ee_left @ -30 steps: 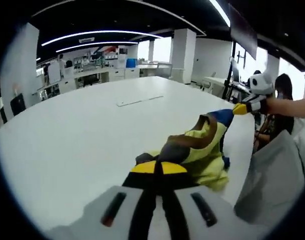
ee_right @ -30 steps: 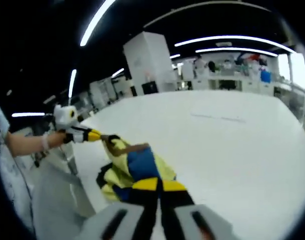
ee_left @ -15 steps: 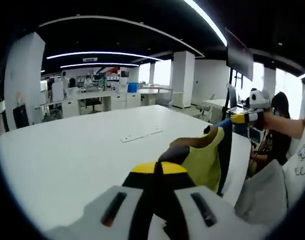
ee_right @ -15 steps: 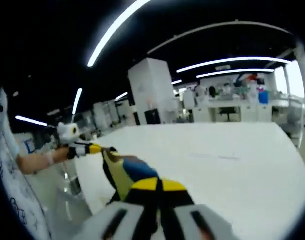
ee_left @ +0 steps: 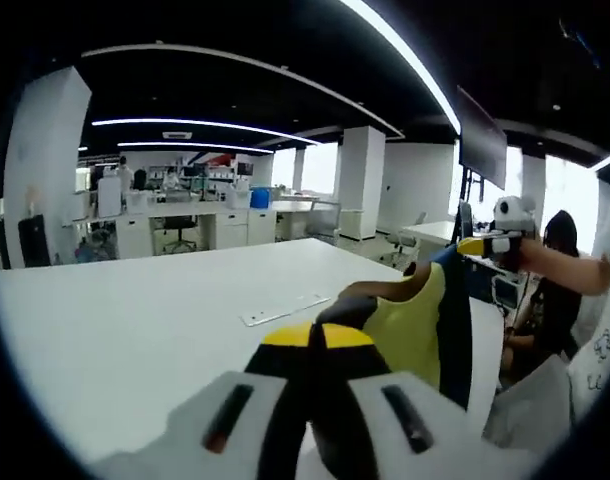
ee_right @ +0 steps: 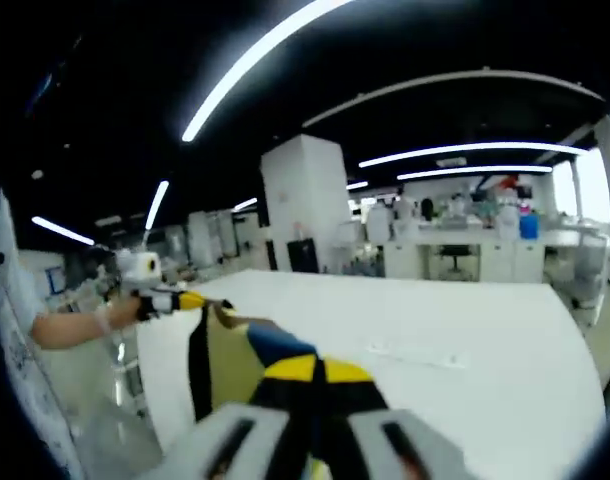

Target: Fold the garment on the visible template until the final outline fits inside the template.

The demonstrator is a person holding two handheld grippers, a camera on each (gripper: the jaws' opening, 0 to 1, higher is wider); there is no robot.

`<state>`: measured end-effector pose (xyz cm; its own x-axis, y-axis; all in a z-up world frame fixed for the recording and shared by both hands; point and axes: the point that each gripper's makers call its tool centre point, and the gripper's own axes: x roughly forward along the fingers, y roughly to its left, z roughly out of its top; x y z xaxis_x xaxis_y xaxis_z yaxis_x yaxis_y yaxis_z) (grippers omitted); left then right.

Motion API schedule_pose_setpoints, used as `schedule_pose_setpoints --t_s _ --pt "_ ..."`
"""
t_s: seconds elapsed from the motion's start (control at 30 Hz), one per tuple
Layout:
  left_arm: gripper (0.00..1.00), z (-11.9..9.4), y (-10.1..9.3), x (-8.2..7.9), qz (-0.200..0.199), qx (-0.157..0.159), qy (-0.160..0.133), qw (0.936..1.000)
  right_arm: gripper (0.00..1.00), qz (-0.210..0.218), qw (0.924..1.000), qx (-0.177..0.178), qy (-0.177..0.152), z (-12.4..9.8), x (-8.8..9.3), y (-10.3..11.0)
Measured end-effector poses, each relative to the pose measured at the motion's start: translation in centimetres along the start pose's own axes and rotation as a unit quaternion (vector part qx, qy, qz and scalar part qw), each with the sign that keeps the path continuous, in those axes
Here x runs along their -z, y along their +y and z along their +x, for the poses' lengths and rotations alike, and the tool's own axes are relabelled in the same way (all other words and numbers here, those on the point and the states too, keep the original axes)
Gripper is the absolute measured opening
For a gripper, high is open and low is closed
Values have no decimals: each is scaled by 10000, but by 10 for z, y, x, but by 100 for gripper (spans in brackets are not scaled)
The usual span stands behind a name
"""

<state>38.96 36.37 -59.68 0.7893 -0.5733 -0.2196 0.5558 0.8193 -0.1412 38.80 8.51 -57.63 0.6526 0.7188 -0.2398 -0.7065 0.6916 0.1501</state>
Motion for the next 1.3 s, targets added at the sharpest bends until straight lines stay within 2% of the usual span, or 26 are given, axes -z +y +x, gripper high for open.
schedule_pose_setpoints --t_s 0.03,0.1,0.17,0.2,0.23,0.33,0.5,0.67,0.77,0.87,0.93,1.07,1.13,1.3 --pt "0 6 5 4 -25 11 22 10000 0 4 10000 -1 62 5 4 -3" --pt "0 18 9 19 -45 -18 287 9996 0 -3 9997 0 247 20 17 -14" --pt "0 34 19 32 0 10 411 9992 0 82 9991 8 426 30 29 -21" --pt "0 43 27 44 -166 14 581 9982 0 107 9988 -5 472 41 34 -29" --pt "0 48 27 50 -197 14 666 9976 0 181 9984 -15 544 46 39 -33" --pt "0 70 45 70 -269 -7 845 9961 0 368 9960 72 807 67 58 -52" --pt "0 107 71 93 -373 -71 1017 9941 0 707 9925 165 981 103 77 -89" --pt "0 142 96 127 -594 -133 1306 9896 0 862 9881 303 1234 139 103 -111" --pt "0 153 90 147 -771 -122 1505 9855 0 869 9835 314 1553 152 128 -118" --pt "0 164 109 167 -888 -148 1692 9815 0 851 9790 304 1826 162 152 -126" --pt "0 161 104 177 -788 -181 1824 9799 0 833 9770 295 1939 169 164 -131" --pt "0 169 119 190 -784 -188 1972 9770 0 882 9721 360 2144 171 181 -138" --pt "0 170 118 191 -815 -186 1985 9765 0 897 9708 386 2190 174 186 -143" --pt "0 182 122 189 -525 -376 1990 9779 0 976 9673 514 2286 174 196 -154"
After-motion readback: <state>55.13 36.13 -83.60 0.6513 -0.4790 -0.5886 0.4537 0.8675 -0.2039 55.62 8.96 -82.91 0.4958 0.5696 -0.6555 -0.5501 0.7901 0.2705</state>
